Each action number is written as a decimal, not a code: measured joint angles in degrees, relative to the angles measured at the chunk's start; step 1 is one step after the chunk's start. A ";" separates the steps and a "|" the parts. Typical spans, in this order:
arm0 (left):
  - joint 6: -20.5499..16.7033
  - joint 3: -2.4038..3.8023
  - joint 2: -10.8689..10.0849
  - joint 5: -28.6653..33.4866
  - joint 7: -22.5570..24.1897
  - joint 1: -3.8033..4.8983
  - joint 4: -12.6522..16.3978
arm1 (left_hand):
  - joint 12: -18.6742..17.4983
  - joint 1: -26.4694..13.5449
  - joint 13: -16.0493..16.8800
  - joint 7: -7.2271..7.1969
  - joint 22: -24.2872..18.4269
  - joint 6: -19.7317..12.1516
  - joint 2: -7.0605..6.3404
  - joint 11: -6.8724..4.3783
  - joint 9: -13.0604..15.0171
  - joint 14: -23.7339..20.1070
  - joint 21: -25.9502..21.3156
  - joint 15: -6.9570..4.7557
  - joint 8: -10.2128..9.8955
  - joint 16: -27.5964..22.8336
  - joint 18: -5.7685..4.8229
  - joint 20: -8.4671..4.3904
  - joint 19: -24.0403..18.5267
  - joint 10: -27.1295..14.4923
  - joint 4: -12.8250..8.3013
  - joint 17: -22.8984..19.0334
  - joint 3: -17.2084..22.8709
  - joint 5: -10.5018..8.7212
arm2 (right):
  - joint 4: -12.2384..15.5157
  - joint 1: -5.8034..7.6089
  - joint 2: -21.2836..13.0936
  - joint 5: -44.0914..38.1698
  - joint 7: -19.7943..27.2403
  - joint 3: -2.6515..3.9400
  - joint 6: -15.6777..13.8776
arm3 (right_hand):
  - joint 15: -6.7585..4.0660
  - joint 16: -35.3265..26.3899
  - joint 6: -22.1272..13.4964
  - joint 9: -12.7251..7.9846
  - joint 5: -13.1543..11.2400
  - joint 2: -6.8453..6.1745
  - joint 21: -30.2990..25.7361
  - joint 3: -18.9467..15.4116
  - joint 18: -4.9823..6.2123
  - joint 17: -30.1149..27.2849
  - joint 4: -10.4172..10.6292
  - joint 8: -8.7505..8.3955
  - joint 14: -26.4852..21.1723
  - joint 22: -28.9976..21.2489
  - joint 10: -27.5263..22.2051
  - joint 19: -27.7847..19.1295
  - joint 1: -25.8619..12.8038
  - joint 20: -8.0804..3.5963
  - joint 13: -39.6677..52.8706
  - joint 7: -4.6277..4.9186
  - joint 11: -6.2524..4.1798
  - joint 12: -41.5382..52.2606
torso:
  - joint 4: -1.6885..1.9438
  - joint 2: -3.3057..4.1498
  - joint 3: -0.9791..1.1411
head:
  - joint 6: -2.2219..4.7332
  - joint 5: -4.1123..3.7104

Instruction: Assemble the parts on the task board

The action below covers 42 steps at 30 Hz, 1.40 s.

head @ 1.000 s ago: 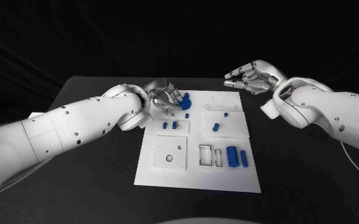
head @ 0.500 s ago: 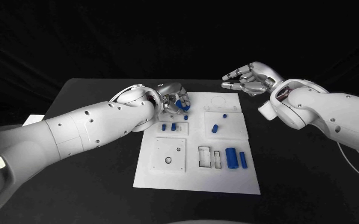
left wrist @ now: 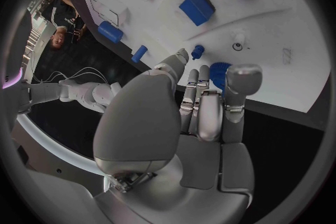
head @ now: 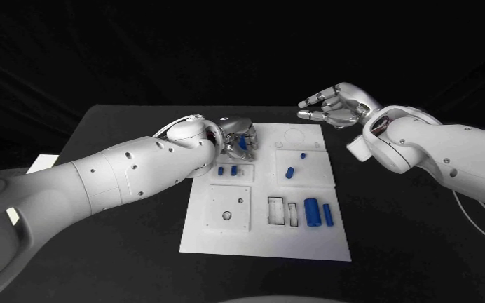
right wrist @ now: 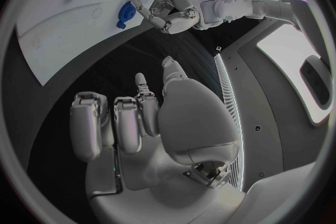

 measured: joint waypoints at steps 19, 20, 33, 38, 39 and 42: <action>2.83 0.07 1.00 -2.04 -2.11 -0.21 -1.24 | -2.63 0.84 -1.83 0.00 0.30 1.84 0.84 -0.11 -1.01 -0.08 0.00 -0.08 -1.64 0.03 0.00 -0.20 0.20 2.78 -1.29 -0.47 3.86 0.00 | -0.10 -0.05 0.17 0.01 0.07 0.00 0.11 | 0.00 0.00 0.00 0.00 0.00 0.00 0.00 0.00 0.00 -0.01 0.00 0.00 0.00 0.04 0.00 0.00 0.00 0.00 0.00 0.00 0.00 0.00 | 0.00 -0.04 -0.01 | -0.28 -0.18; 2.92 0.08 1.02 -2.07 -2.15 -0.20 -1.25 | -2.78 0.84 -1.89 0.00 0.30 1.84 0.84 -0.11 -1.06 -0.09 0.00 -0.08 -1.79 0.23 0.01 -0.20 0.20 2.97 -1.39 -0.50 4.10 0.00 | -0.10 -0.05 0.17 0.01 0.07 0.00 0.11 | 0.00 0.00 0.00 0.00 0.00 0.00 0.00 0.00 0.00 -0.01 0.00 0.00 0.00 0.04 0.00 0.00 0.00 0.00 0.00 0.00 0.00 0.00 | 0.01 -0.04 0.00 | -0.29 -0.19; 3.30 0.17 1.48 -2.40 -2.33 -0.32 -1.46 | -3.54 0.54 -2.28 -0.61 0.99 3.49 1.14 -0.65 -1.49 -0.08 0.28 -0.50 -2.46 0.46 0.02 -0.41 0.41 5.71 -2.04 -0.84 6.34 0.01 | -0.11 -0.06 0.30 0.02 0.10 0.00 0.20 | 0.00 0.00 0.00 0.00 0.00 0.00 0.00 0.00 0.00 -0.02 0.00 0.00 0.00 0.03 0.00 0.00 0.00 0.00 0.00 0.00 0.00 0.00 | 0.01 -0.04 0.02 | -0.31 -0.22; 3.34 0.17 1.54 -2.44 -2.26 -0.36 -1.43 | -3.99 0.31 -2.29 -0.50 1.19 4.21 1.37 -0.72 -1.57 -0.01 0.51 -0.56 -2.46 0.64 0.02 -0.60 0.22 6.44 -2.40 -0.93 7.01 0.01 | -0.11 -0.06 0.31 0.02 0.11 0.00 0.24 | 0.00 0.00 0.00 0.00 0.23 0.00 0.00 0.00 0.00 -0.02 0.00 0.00 0.00 0.02 0.00 0.00 0.00 0.00 0.00 0.00 0.00 0.00 | 0.02 -0.04 0.02 | -0.34 -0.25; 3.35 0.17 1.54 -2.45 -2.24 -0.37 -1.42 | -4.33 0.31 -2.29 -0.72 1.20 4.41 1.37 -0.94 -1.58 0.13 0.51 -0.70 -2.46 0.69 0.02 -0.62 0.20 6.66 -2.44 -1.00 7.37 0.01 | -0.11 -0.06 0.31 0.02 0.11 0.00 0.25 | 0.00 0.00 0.00 0.00 0.23 0.00 0.00 0.00 0.00 -0.02 0.00 0.00 0.00 0.02 0.00 0.00 0.00 0.00 0.00 0.00 0.00 0.00 | 0.02 -0.05 0.02 | -0.36 -0.25; 3.38 0.16 1.55 -2.46 -2.23 -0.41 -1.41 | -4.80 0.07 -2.30 -0.82 1.41 5.14 1.62 -1.16 -1.64 -0.07 0.51 -0.91 -2.47 0.69 0.03 -0.62 0.20 7.50 -2.77 -1.12 8.04 0.01 | -0.11 -0.07 0.31 0.02 0.11 0.00 0.28 | 0.00 0.00 0.00 0.00 0.23 0.00 0.00 0.00 0.00 -0.02 0.00 0.00 0.00 0.02 0.00 0.00 0.00 0.00 0.00 0.00 0.00 0.00 | 0.03 -0.05 0.02 | -0.38 -0.26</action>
